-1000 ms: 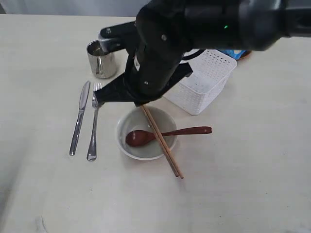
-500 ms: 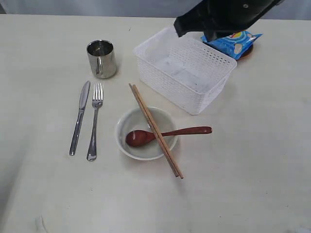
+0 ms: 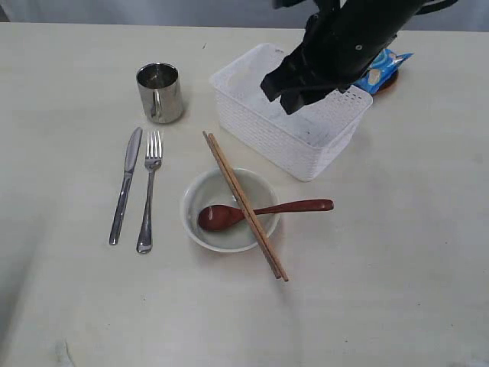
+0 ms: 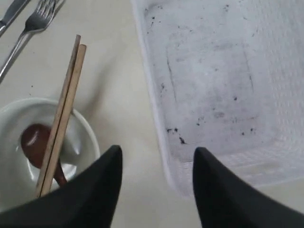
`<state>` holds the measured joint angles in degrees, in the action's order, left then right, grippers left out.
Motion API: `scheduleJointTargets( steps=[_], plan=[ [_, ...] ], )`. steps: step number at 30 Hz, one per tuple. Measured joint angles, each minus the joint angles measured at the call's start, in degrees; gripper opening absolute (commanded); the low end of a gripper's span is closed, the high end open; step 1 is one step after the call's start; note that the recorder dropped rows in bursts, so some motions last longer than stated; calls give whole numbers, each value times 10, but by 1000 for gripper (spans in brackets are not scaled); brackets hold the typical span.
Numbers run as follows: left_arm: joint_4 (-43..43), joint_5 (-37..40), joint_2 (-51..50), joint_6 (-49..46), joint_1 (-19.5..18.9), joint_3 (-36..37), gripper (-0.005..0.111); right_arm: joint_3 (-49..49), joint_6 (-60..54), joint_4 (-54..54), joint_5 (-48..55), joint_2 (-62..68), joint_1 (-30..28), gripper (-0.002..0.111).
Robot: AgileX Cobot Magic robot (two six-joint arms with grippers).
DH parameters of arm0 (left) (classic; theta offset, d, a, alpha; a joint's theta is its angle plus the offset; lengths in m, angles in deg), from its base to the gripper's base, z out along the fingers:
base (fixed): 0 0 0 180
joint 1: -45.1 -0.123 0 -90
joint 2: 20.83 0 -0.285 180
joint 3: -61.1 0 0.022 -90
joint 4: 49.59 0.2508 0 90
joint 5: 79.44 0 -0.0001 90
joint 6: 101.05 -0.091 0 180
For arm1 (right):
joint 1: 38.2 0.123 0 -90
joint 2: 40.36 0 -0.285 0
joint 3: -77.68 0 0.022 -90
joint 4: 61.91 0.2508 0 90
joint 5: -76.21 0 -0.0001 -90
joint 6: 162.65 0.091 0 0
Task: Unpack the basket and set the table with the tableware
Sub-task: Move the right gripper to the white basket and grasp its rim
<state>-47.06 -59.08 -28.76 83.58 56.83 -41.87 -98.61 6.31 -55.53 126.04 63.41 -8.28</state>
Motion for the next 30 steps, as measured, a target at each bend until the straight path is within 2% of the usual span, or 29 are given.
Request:
scheduleJointTargets(
  steps=[6,18,20,23,30],
  plan=[
    [0,0,0,0,0,0,0,0,-13,4,-27,45,0,35],
    [0,0,0,0,0,0,0,0,-30,1,-32,109,4,34],
    [0,0,0,0,0,0,0,0,-31,0,-36,117,4,24],
    [0,0,0,0,0,0,0,0,-34,-4,-49,128,4,0],
    [0,0,0,0,0,0,0,-23,-44,-41,-68,128,5,0]
  ],
)
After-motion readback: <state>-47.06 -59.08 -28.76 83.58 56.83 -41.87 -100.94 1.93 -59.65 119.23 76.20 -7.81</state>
